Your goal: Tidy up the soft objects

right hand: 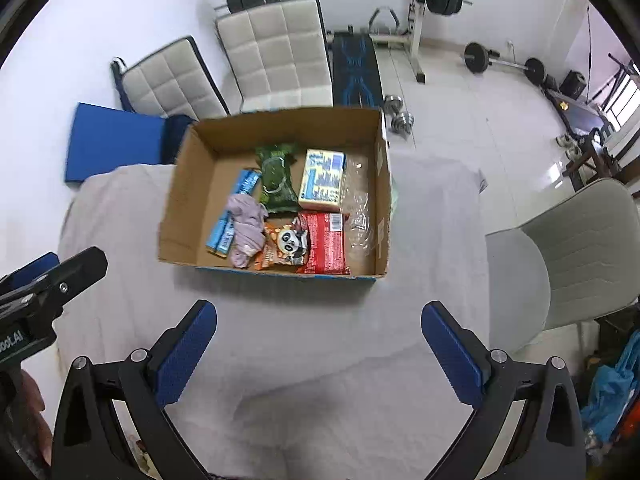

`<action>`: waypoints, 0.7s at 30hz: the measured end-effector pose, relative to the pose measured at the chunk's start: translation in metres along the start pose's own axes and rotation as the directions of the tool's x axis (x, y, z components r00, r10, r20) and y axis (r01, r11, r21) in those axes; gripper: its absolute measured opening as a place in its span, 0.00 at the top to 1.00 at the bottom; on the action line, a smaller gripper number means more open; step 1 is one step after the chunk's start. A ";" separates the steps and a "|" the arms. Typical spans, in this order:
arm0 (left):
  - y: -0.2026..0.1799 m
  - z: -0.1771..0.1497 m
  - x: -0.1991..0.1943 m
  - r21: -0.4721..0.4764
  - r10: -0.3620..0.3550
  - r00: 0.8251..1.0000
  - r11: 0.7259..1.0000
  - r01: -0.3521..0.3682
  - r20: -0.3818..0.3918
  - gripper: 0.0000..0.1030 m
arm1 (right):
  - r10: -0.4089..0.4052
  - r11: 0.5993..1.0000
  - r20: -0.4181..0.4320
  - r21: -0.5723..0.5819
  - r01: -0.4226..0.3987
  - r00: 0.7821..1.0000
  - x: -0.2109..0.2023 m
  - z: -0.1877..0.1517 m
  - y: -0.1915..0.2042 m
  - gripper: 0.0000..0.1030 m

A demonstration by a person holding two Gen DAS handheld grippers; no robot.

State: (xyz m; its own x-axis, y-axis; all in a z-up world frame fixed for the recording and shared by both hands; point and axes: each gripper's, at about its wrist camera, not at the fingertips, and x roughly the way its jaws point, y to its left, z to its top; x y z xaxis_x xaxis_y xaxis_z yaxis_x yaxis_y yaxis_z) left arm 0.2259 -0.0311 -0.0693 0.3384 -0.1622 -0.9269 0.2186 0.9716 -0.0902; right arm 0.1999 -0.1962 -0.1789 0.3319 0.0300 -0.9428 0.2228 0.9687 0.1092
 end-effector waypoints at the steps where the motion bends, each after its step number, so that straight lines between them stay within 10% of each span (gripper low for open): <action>1: 0.000 -0.002 -0.009 -0.003 0.000 1.000 1.000 0.000 0.008 0.01 | 0.009 1.000 0.013 0.001 -0.009 1.000 -0.013 -0.003 0.000 0.00; 21: -0.006 -0.046 -0.126 0.025 0.017 0.995 0.999 -0.020 0.103 0.01 | 0.028 0.999 0.173 -0.044 -0.021 0.985 -0.172 -0.057 0.009 0.00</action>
State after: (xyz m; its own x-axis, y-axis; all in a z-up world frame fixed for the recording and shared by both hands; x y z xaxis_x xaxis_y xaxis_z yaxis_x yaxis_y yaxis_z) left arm 0.1397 -0.0087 0.0311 0.4347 -0.1626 -0.8858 0.2349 0.9700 -0.0628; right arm 0.0927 -0.1782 -0.0333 0.4913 0.0144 -0.8709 0.1755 0.9777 0.1152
